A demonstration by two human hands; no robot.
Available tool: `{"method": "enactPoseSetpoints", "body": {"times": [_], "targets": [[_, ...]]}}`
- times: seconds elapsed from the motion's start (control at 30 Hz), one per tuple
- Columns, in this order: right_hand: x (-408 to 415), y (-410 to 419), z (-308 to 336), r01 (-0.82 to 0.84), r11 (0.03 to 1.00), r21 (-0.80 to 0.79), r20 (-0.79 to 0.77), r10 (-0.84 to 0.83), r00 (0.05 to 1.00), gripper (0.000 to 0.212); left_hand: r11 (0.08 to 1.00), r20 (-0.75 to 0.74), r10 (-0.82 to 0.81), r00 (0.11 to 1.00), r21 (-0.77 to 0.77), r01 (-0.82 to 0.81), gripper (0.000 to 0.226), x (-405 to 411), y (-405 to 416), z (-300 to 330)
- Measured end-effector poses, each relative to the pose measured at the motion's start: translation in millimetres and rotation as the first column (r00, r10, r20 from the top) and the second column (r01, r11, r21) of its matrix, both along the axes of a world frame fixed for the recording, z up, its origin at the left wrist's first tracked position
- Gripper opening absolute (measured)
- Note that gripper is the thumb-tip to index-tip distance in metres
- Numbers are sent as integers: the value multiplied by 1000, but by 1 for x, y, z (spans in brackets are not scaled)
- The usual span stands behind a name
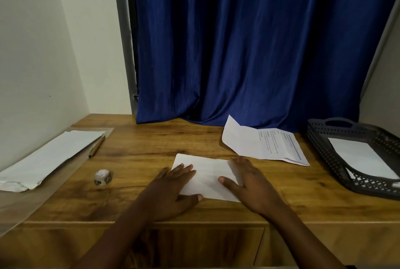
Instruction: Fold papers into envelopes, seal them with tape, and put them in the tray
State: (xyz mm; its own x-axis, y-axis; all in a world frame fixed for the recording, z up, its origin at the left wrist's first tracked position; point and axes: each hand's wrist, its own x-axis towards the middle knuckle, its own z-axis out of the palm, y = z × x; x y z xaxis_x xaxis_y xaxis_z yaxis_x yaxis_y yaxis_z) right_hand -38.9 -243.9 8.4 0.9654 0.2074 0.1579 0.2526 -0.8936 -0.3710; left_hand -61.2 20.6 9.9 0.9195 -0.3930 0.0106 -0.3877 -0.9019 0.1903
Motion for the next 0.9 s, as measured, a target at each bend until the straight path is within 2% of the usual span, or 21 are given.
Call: {"method": "enactPoseSetpoints", "body": {"times": [0.07,0.13,0.27,0.43,0.53,0.67,0.77,0.9], "targets": [[-12,-4,4,-69,995,66,81,63,995,76,997,18,19,1000,-70,-18,93,-6,2,2],[-27,-8,6,-150,988,26,85,148,985,69,992,38,29,999,-123,-24,99,-14,5,3],[-55,-13,6,-266,959,-97,24,269,963,74,994,62,1,998,-107,6,95,-34,8,1],[-71,-23,-3,-305,938,-167,69,319,945,74,995,117,-44,992,-87,55,91,-49,17,-11],[-72,-29,-4,-331,942,-56,90,335,938,61,976,153,-96,984,-177,123,76,-50,23,-16],[-70,-34,11,-293,914,282,32,296,955,38,911,122,-75,990,-394,118,53,-49,31,-10],[-63,-35,22,-220,847,484,14,244,970,32,802,81,-30,996,-593,73,46,-43,28,4],[-40,-31,19,-77,808,584,47,61,997,46,627,42,135,990,-777,-52,53,-22,24,6]]}}
